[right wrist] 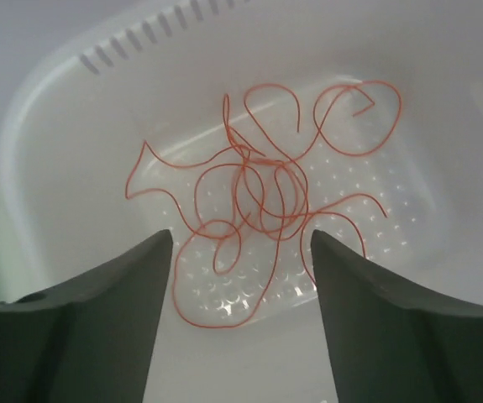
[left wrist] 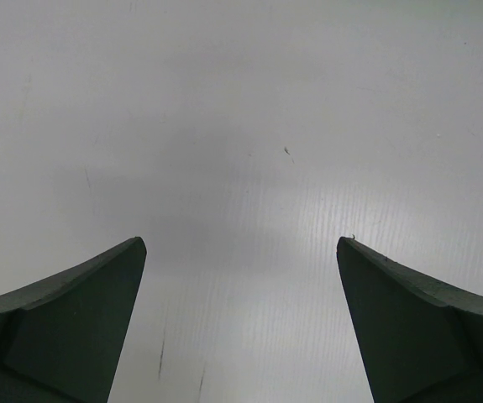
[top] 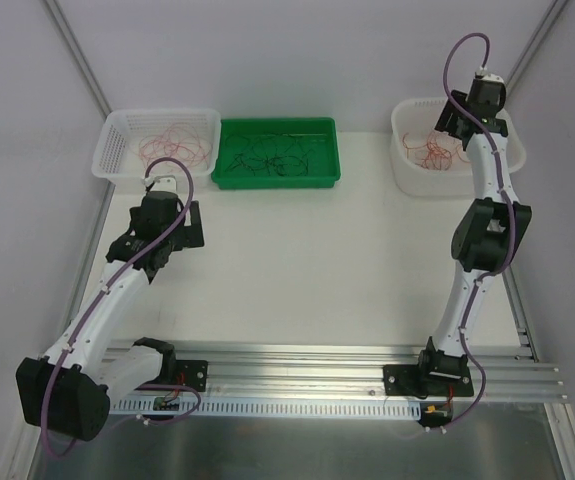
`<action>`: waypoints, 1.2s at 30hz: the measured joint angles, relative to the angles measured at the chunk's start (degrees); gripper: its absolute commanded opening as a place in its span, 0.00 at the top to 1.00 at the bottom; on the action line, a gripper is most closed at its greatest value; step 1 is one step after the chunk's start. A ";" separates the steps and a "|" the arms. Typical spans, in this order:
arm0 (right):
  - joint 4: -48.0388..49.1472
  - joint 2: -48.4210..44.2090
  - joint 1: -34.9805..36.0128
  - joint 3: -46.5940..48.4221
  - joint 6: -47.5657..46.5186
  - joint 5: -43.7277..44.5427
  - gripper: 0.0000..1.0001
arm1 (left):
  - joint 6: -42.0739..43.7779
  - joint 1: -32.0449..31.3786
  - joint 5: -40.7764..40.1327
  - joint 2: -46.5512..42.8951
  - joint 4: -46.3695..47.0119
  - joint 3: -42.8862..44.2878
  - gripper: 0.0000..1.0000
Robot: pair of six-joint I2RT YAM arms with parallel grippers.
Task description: Untangle the cables
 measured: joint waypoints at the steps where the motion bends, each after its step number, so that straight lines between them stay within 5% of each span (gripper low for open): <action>1: -0.02 0.15 -0.31 -1.20 -0.02 -0.35 0.20 | 0.00 0.00 0.09 0.11 -0.02 0.00 0.01; 9: 0.04 -12.07 -0.35 -16.72 0.81 -3.91 0.04 | 0.02 0.00 1.57 -0.44 -0.04 0.00 0.01; 20: -8.90 -60.35 -0.20 -36.50 1.86 -3.80 0.03 | 0.04 0.00 2.19 -11.43 0.07 -0.13 0.01; 36: -28.92 -115.25 2.45 -59.71 3.67 -2.32 0.03 | -2.16 0.00 5.55 -51.78 -8.63 4.44 0.01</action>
